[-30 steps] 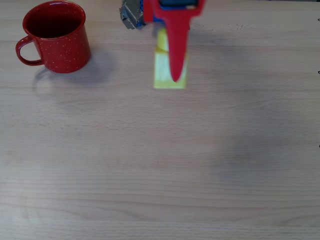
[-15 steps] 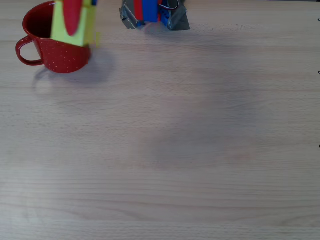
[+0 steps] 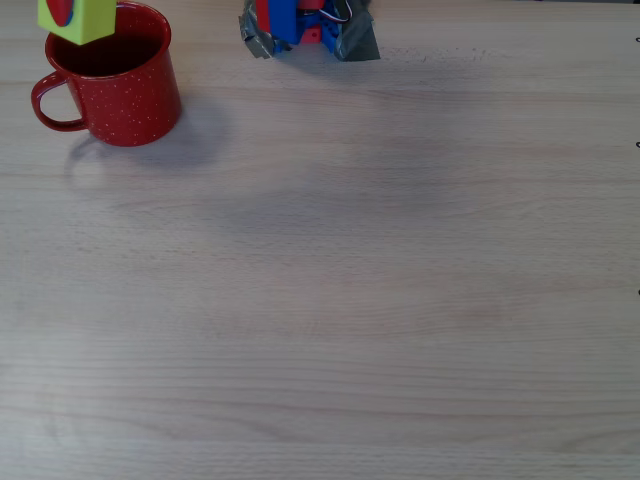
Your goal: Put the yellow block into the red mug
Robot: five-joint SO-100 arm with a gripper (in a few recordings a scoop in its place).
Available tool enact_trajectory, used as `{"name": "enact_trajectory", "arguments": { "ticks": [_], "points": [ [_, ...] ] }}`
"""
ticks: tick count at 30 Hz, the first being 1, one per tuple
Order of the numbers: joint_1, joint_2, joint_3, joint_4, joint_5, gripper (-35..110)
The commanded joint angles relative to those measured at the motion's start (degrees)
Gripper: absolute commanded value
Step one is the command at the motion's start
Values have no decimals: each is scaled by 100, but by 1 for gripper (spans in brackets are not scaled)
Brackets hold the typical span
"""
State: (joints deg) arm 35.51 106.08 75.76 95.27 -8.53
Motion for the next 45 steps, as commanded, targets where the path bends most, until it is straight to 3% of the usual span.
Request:
{"name": "enact_trajectory", "arguments": {
  "ticks": [1,9,15,19,31,45],
  "points": [
    [272,510,-536,360,-123,0],
    [1230,668,-97,360,-387,0],
    [1731,1125,1195,-220,-870,0],
    [1758,1459,1837,-624,-984,0],
    [1723,1881,2461,-334,-1160,0],
    [1942,1714,3129,-905,-1239,0]
  ]
}}
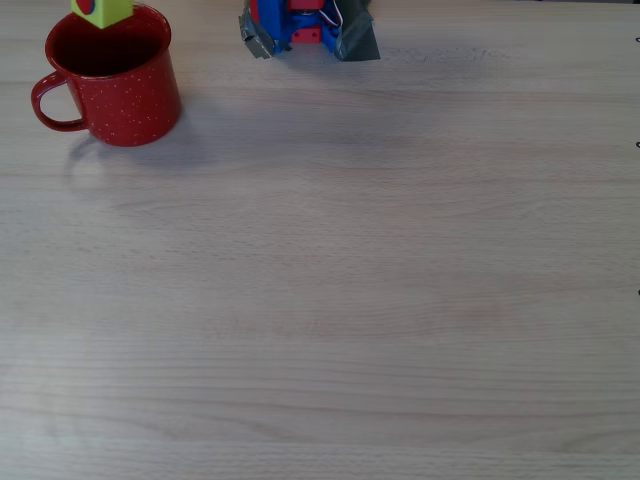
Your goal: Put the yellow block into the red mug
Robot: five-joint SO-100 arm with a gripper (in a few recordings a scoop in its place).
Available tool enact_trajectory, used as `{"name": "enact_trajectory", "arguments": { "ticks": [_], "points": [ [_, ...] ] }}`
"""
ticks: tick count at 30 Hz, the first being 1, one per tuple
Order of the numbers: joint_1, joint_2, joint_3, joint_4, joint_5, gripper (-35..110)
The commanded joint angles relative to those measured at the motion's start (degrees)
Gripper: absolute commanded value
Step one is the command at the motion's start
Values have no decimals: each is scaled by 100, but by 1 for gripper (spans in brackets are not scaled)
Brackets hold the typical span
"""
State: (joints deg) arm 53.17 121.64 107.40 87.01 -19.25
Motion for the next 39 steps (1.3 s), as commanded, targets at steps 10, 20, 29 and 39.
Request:
{"name": "enact_trajectory", "arguments": {
  "ticks": [10,20,29,39],
  "points": [
    [176,-70,396,-536,-167,0],
    [132,-185,439,-615,-378,22],
    [132,-193,457,-642,-396,31],
    [105,-202,396,-633,-396,25]
  ]
}}
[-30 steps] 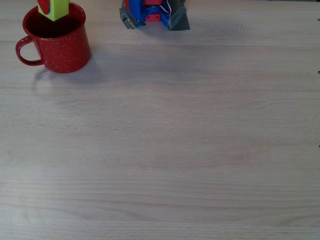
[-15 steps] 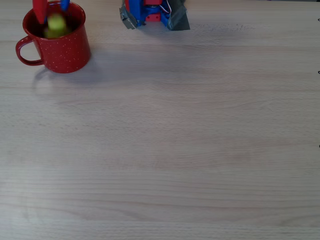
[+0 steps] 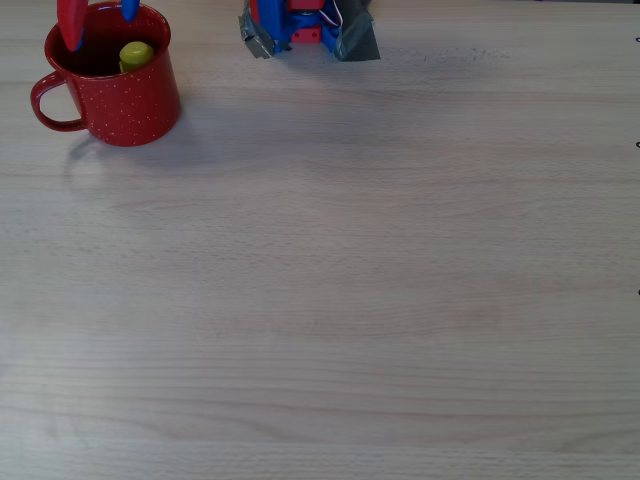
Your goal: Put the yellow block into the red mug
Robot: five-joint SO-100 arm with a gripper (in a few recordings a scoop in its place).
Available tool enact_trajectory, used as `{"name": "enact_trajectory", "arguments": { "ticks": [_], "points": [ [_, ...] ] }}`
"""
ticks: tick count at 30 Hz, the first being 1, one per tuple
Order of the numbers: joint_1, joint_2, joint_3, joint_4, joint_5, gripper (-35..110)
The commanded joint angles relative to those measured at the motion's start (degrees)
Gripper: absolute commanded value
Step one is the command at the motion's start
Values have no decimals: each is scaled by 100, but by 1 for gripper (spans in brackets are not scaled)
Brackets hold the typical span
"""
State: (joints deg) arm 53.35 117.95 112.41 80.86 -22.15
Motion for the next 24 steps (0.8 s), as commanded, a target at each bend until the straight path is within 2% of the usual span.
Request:
{"name": "enact_trajectory", "arguments": {
  "ticks": [1,2,3,13,24],
  "points": [
    [79,167,-132,-18,-105,15],
    [70,167,-158,-18,-105,2],
    [62,167,-185,-9,-105,0],
    [-316,158,-773,0,255,0],
    [-1485,-62,-1582,-615,1529,0]
  ]
}}
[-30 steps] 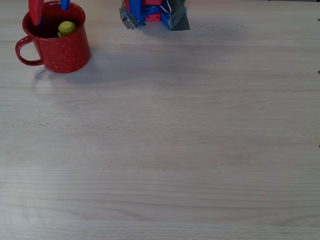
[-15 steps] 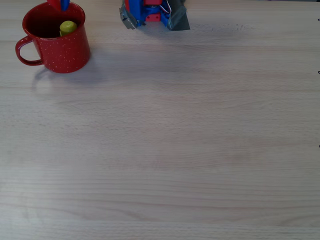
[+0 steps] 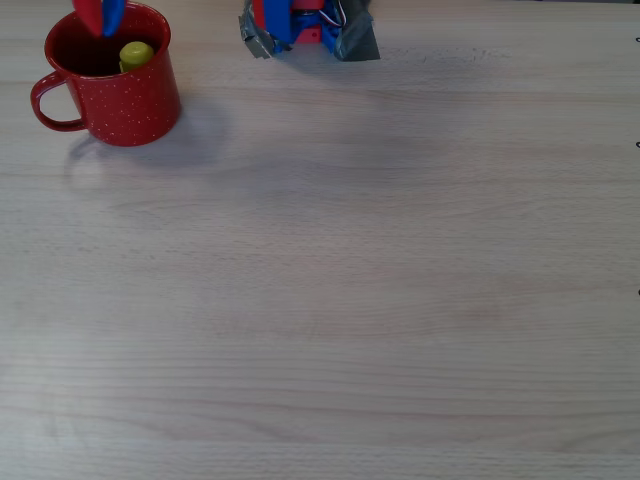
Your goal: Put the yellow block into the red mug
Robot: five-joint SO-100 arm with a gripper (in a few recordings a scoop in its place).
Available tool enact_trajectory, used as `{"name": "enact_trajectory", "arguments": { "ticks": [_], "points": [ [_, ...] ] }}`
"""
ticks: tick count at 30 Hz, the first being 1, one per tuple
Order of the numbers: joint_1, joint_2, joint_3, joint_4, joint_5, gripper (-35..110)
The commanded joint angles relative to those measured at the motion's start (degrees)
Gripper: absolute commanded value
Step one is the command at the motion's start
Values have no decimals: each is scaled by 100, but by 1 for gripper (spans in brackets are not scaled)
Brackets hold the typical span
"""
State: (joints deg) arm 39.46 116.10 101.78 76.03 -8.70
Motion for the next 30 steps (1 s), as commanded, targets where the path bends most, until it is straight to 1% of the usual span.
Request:
{"name": "enact_trajectory", "arguments": {
  "ticks": [1,10,19,24,30],
  "points": [
    [-264,123,-571,-220,281,0],
    [-1890,141,-1063,-729,1020,0],
    [-3103,571,-1116,-756,1169,0],
    [-3516,1441,0,-1055,1028,0],
    [-3727,2646,1573,-1450,870,0]
  ]
}}
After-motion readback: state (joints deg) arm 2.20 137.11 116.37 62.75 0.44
